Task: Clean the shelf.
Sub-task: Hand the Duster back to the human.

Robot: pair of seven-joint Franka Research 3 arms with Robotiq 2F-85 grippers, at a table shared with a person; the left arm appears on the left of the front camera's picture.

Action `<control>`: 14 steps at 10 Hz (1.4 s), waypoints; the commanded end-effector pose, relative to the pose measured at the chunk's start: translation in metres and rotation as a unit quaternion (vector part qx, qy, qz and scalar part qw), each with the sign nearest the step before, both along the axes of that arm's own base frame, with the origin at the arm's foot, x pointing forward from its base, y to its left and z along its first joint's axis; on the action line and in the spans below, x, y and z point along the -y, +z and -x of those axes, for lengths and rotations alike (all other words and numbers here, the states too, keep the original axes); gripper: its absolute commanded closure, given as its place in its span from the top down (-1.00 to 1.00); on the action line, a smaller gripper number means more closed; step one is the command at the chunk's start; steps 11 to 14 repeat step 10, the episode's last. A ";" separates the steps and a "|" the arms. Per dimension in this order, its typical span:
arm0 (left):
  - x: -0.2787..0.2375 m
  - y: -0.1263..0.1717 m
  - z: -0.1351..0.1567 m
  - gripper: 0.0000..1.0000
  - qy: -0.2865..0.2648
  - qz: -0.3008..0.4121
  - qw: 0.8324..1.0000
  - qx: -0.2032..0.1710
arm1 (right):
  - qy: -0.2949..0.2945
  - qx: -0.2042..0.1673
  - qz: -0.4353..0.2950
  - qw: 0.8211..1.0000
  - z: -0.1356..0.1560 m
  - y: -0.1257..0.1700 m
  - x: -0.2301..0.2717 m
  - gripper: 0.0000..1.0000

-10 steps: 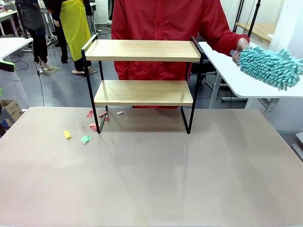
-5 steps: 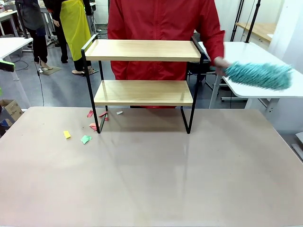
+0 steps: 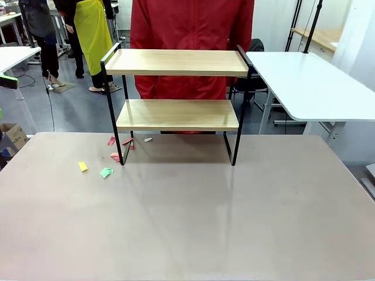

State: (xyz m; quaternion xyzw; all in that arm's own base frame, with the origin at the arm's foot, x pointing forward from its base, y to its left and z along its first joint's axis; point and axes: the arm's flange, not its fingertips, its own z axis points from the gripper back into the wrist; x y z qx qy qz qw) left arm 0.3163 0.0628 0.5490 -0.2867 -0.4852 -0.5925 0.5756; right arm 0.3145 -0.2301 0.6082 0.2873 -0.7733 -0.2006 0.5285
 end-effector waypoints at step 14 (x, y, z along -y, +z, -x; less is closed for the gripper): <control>0.002 0.001 -0.001 1.00 -0.003 0.011 1.000 0.009 | 0.000 -0.005 0.003 1.000 0.001 -0.001 -0.001 1.00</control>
